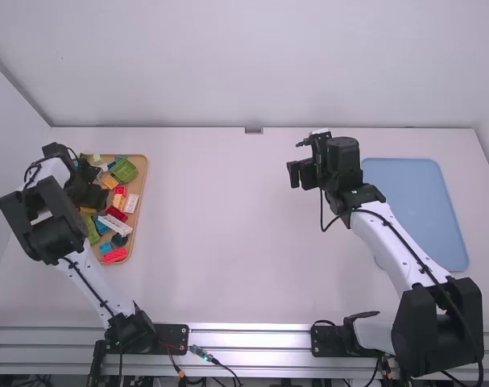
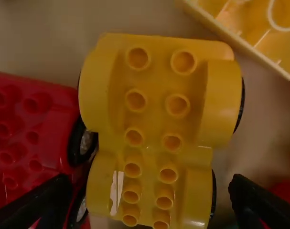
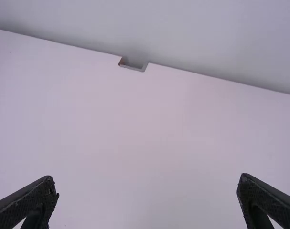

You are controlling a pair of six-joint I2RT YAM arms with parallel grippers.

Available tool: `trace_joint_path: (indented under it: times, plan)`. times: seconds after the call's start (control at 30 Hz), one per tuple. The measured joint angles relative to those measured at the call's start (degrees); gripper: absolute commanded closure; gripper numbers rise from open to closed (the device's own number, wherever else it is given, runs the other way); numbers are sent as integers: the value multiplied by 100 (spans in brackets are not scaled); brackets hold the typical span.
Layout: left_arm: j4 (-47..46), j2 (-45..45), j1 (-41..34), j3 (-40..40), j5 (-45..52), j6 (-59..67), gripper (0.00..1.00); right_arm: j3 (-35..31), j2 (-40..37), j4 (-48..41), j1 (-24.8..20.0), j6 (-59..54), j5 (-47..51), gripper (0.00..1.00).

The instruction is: Assemble lego blocks to make yellow taxi

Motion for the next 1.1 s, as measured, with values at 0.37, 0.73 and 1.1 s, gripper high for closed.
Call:
trace_joint_path:
  times: [0.37,0.73,1.1]
  plan:
    - [354,0,-11,-48,-472,-363,2,0,0,46,0,9,2,1]
    - [13,0,-57,-48,-505,-586,1,0,0,44,0,-11,4,1]
    - [-63,0,-490,-46,-518,-678,1,0,0,33,0,-22,4,1]
